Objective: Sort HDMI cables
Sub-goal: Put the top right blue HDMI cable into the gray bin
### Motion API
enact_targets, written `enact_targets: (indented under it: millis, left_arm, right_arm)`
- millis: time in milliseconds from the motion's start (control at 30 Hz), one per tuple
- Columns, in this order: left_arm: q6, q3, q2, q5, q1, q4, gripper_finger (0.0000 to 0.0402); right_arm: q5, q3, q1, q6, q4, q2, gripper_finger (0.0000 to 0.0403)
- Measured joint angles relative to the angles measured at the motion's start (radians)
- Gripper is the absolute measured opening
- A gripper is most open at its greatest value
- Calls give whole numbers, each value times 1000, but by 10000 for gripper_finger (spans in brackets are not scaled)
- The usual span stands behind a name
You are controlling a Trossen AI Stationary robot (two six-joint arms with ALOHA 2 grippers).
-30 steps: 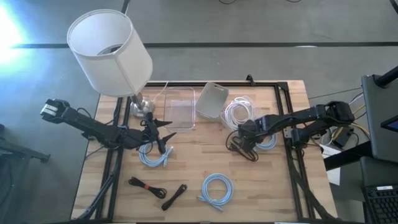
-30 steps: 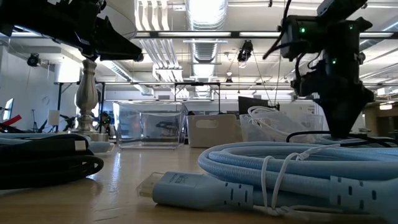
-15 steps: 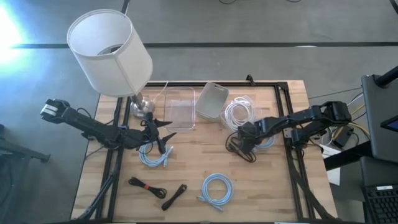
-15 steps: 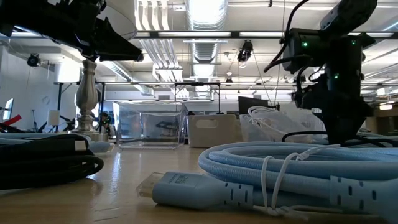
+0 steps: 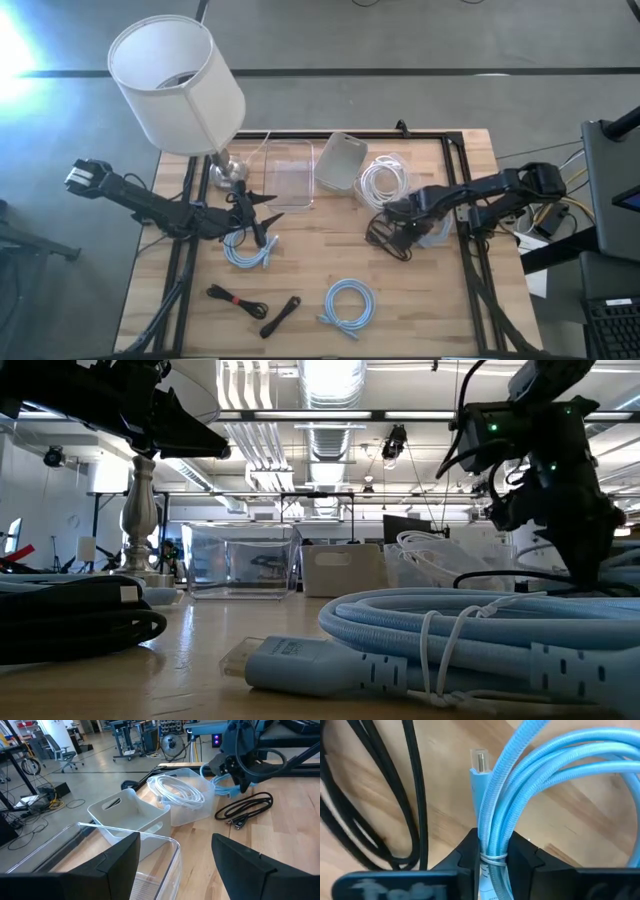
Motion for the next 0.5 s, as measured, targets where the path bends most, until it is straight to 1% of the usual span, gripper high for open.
enact_targets:
  millis: [200, 300, 400, 433, 500]
  left_arm:
    - [0, 0, 0, 0, 0, -3, 250]
    - [0, 0, 0, 0, 1, -3, 250]
    - [0, 0, 0, 0, 1, -4, 250]
    - [0, 0, 0, 0, 1, -4, 250]
    - [0, 0, 0, 0, 0, -5, 250]
  right_arm:
    - [-13, 75, 0, -39, -110, -60, 64]
    - [-13, 136, 0, -49, -166, -103, 64]
    - [0, 203, 0, -73, -186, -155, 64]
    - [20, 222, 0, -94, -185, -171, 64]
    - [116, 259, 0, -157, -170, -197, 64]
